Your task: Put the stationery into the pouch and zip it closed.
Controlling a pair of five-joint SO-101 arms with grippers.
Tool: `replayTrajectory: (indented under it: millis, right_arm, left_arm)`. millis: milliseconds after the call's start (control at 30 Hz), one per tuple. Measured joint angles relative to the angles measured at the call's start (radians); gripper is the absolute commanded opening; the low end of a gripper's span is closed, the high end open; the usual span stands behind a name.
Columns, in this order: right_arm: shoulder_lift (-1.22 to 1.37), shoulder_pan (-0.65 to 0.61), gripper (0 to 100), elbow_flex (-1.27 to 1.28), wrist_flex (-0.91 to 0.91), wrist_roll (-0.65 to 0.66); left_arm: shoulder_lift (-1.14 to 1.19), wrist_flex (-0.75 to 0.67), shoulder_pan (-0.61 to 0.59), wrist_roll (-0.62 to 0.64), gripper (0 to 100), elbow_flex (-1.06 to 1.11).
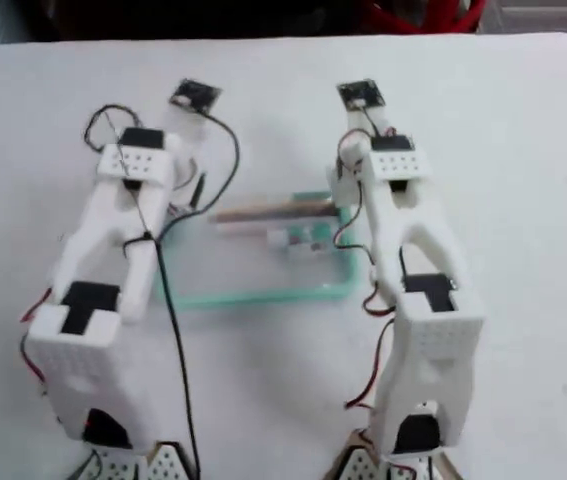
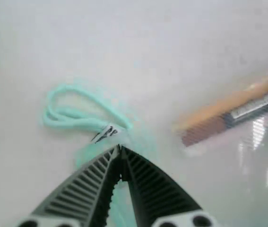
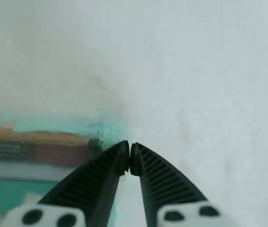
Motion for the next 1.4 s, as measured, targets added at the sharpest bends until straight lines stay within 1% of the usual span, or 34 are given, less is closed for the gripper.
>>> replayTrajectory:
  millis: [100,167,233,333,433,500,633,800,933,1033,1100,1233,1400]
  right_arm:
    - [-0.025,-0.002,1.9,-0.026,0.069,-0.002]
    - [-0.074,0.005,1.9,-0.026,0.107,-0.002]
    - [-0.147,0.009,1.9,-0.028,0.158,-0.003]
    - [-0.298,0.021,1.9,-0.028,0.242,-0.003]
    - [-0.489,0.023,1.9,-0.018,0.298,-0.003]
    - [-0.628,-0.002,1.9,0.025,0.313,-0.003]
    - [-0.924,-0.057,1.9,0.175,0.318,-0.002]
    - [-1.32,-0.052,1.9,0.33,0.318,-0.002]
    - [-1.64,-0.058,1.9,0.446,0.318,-0.002]
    - [-1.846,-0.054,1.9,0.546,0.318,0.002]
    - [-1.964,-0.052,1.9,0.611,0.318,0.037]
    - [-2.142,-0.052,1.9,0.721,0.319,0.097]
    - [-2.317,-0.052,2.4,0.83,0.319,0.11]
  left_arm:
    - [0.0,0.068,0.008,0.0,11,-0.063]
    - [0.0,0.118,-0.012,0.008,14,-0.12]
    - [0.0,0.181,-0.044,0.028,15,-0.198]
    - [-0.058,0.287,-0.107,0.064,11,-0.328]
    - [-0.184,0.411,-0.126,0.051,5,-0.451]
    - [-0.295,0.474,-0.121,0.034,2,-0.508]
    - [-0.543,0.512,-0.118,0.031,2,-0.543]
    - [-0.796,0.532,-0.117,0.031,2,-0.532]
    - [-1.011,0.537,-0.117,0.031,2,-0.411]
    - [-1.215,0.512,-0.117,0.031,2,-0.258]
    - [-1.372,0.47,-0.117,0.031,2,-0.124]
    - [-1.697,0.318,-0.117,0.031,2,0.232]
    - [-2.101,0.13,-0.117,0.029,2,0.727]
